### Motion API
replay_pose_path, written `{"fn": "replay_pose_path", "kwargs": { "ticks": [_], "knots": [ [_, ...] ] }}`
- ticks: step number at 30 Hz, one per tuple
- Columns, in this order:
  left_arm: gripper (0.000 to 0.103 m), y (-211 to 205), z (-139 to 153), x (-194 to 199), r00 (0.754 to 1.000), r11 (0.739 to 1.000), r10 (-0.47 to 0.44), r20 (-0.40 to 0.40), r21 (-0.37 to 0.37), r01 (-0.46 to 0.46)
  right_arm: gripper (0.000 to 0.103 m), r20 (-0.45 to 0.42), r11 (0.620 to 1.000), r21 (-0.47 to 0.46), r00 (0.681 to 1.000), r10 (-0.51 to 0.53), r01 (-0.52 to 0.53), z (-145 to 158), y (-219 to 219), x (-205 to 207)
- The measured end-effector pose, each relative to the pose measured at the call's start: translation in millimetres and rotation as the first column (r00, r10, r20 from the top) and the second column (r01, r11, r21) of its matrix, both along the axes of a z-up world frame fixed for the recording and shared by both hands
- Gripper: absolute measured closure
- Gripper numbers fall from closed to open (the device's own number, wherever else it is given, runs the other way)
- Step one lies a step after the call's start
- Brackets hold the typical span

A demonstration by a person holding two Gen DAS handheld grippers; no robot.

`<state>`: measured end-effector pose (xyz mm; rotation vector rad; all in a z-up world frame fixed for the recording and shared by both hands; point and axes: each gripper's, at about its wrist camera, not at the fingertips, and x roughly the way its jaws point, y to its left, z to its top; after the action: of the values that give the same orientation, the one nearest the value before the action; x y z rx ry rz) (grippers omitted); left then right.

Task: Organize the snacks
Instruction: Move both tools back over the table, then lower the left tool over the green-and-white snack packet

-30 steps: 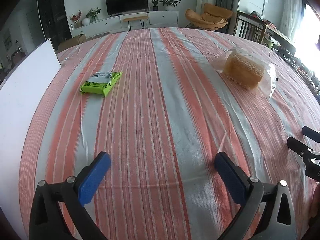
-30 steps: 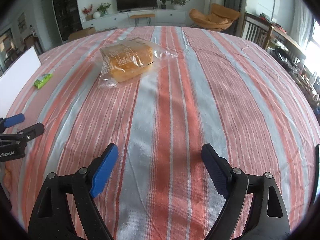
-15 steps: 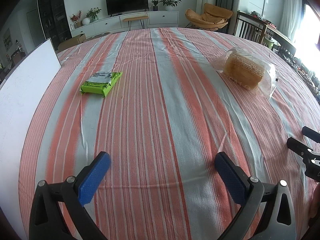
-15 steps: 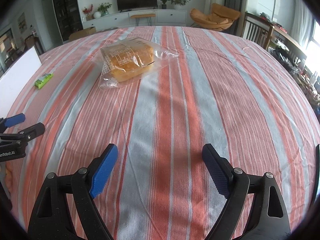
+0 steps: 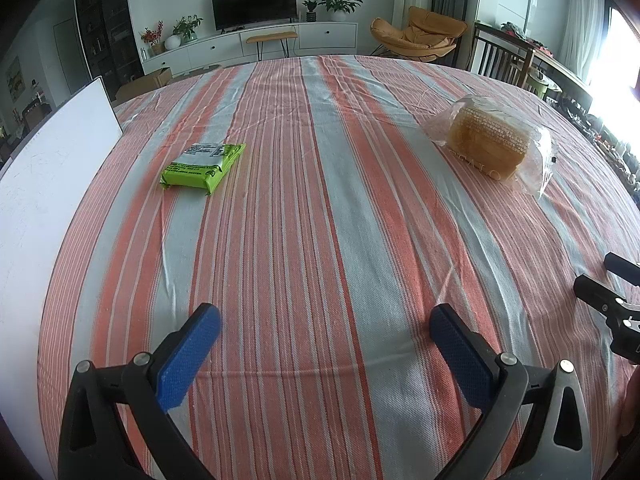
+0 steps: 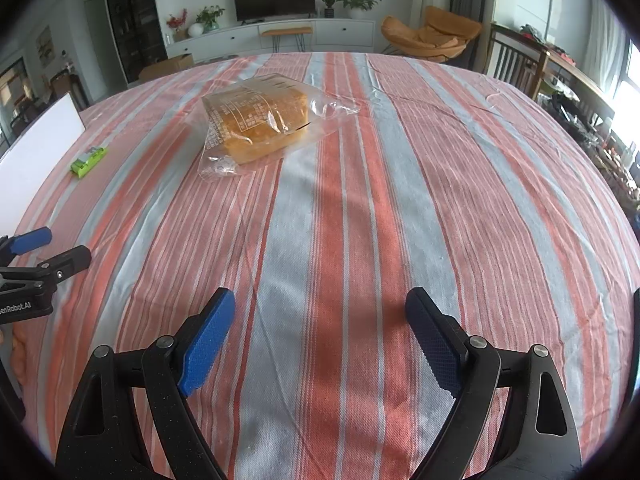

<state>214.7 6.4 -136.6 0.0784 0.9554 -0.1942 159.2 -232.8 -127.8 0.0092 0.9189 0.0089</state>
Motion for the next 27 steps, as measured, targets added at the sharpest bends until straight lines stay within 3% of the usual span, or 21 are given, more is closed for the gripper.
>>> {"fn": "replay_pose_path", "kwargs": {
  "ticks": [4,8,9,14,17,19,22,24,25,27],
  "knots": [
    [0.000,4,1,-1,1.000,1.000,0.019,0.000,-0.012,-0.019,0.013,0.000,1.000,-0.001,1.000,0.000,0.000,0,1,0],
    [0.000,28,9,-5,1.000,0.988,0.027,-0.013,-0.154,-0.028,0.013,0.000,1.000,0.000,1.000,0.000,0.000,0,0,0],
    [0.001,39,11,3,0.998,0.981,0.051,-0.028,-0.184,-0.055,0.013,0.000,1.000,0.001,1.000,0.000,0.000,0,1,0],
    [0.003,76,29,57,0.988,0.971,0.140,-0.070,-0.188,-0.151,0.013,0.000,1.000,0.000,1.000,0.000,0.000,0,1,0],
    [0.003,77,29,97,0.991,0.987,0.074,-0.114,-0.131,-0.088,0.013,0.000,1.000,0.000,1.000,0.000,0.000,-1,1,0],
    [0.003,70,27,119,0.992,0.999,0.000,-0.125,-0.038,-0.005,0.012,0.000,1.000,0.000,1.000,0.000,0.000,-1,1,0],
    [0.003,64,20,145,0.986,0.994,-0.062,-0.155,0.082,0.075,0.012,0.000,1.000,0.000,1.000,0.000,0.000,-1,2,1],
    [0.004,67,13,155,0.981,0.993,-0.071,-0.181,0.078,0.087,0.012,0.000,1.000,-0.001,1.000,0.000,0.000,-1,1,0],
    [0.007,71,12,160,0.980,0.995,-0.066,-0.185,0.066,0.079,0.012,0.000,1.000,0.000,1.000,0.000,0.000,-1,1,0],
    [0.042,78,10,164,0.980,0.998,-0.059,-0.189,0.025,0.065,0.012,0.000,1.000,0.000,1.000,0.000,0.000,-1,1,0]
  ]
}}
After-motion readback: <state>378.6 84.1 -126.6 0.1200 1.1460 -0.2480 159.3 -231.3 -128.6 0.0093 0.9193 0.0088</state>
